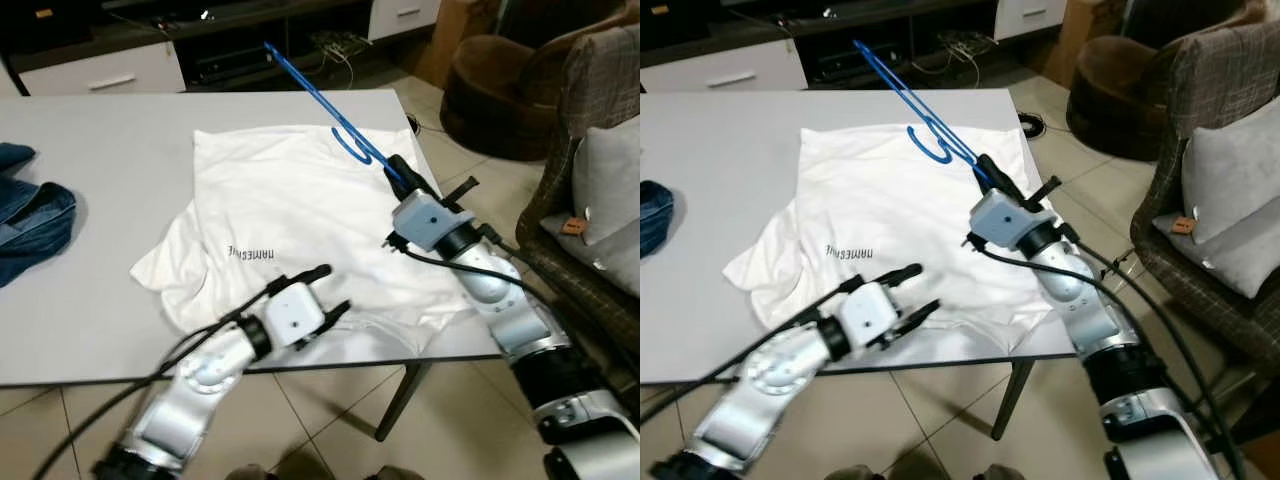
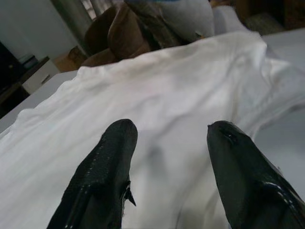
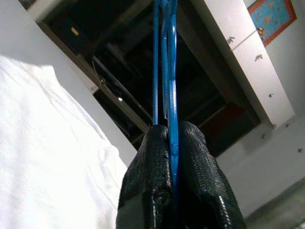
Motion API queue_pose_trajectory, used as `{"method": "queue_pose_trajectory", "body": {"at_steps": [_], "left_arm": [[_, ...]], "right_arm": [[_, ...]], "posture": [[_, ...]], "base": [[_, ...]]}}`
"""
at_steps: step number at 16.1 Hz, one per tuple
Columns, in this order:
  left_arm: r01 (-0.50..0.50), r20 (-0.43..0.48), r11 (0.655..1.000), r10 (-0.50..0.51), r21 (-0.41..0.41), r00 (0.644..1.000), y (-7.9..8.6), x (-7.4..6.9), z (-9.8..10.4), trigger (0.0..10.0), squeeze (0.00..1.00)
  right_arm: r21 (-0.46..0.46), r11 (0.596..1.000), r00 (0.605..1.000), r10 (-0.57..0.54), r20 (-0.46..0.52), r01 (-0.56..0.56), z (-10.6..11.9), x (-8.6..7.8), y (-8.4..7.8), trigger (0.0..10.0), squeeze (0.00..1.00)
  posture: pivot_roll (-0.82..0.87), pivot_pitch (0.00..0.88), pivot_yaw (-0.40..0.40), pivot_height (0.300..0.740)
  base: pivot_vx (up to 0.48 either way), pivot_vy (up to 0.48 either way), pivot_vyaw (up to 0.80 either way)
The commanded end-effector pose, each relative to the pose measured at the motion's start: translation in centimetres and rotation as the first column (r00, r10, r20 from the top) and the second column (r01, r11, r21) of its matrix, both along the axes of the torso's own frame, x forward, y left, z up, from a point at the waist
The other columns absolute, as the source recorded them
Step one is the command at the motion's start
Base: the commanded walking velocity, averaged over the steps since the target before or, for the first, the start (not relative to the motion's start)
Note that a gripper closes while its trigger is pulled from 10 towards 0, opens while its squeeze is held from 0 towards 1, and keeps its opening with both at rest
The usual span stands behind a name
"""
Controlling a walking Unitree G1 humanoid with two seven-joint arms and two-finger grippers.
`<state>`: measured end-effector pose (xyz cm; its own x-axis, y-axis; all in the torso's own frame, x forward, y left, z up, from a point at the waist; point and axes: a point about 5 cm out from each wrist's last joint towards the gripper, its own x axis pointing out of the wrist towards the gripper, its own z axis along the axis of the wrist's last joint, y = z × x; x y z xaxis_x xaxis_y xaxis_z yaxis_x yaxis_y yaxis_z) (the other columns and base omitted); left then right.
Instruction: Hang hanger
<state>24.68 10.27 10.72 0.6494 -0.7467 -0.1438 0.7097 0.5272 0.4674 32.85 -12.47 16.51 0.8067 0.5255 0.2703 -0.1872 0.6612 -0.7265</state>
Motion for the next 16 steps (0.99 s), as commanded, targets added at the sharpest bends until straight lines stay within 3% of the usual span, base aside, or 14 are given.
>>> {"method": "queue_pose_trajectory", "body": {"at_steps": [1,3,6,10,12,16], "left_arm": [[0.027,-0.004,1.000,-0.027,0.010,1.000,0.2,-0.1,0.4,10.0,0.00],[0.067,-0.005,0.998,-0.067,0.004,0.998,0.5,-0.3,1.4,10.0,0.00],[0.140,-0.054,0.985,-0.136,0.096,0.989,2.2,-0.7,1.5,10.0,0.00],[0.138,-0.136,0.976,-0.116,0.169,0.984,3.8,-0.5,0.8,10.0,0.00],[0.124,-0.142,0.977,-0.100,0.171,0.985,4.0,-0.3,0.7,10.0,0.00],[0.022,-0.153,0.997,-0.011,0.073,0.988,4.8,0.7,1.0,10.0,0.00]], "right_arm": [[0.009,1.000,1.000,0.002,0.005,-0.002,0.3,0.0,0.0,10.0,0.00],[0.009,1.000,1.000,0.002,0.006,-0.002,0.3,0.0,0.0,10.0,0.00],[0.005,1.000,1.000,0.000,0.005,0.000,0.3,0.0,-0.2,10.0,0.00],[0.003,1.000,1.000,-0.003,0.001,0.003,0.2,-0.3,-0.4,10.0,0.00],[0.005,1.000,1.000,-0.005,-0.002,0.005,0.0,-0.5,-0.4,10.0,0.00],[0.014,1.000,1.000,-0.011,-0.013,0.011,-0.4,-0.9,-0.4,10.0,0.00]], "posture": [[0.01,0.030,0.008,0.740],[0.00,0.031,0.008,0.740],[0.00,0.039,0.008,0.740],[-0.02,0.057,0.014,0.740],[-0.02,0.066,0.025,0.740],[-0.01,0.076,0.038,0.740]], "base": [[0.000,0.000,0.00],[0.000,0.000,0.00],[0.000,0.000,0.00],[0.000,0.000,0.00],[0.000,0.000,0.00],[0.000,0.000,0.00]]}}
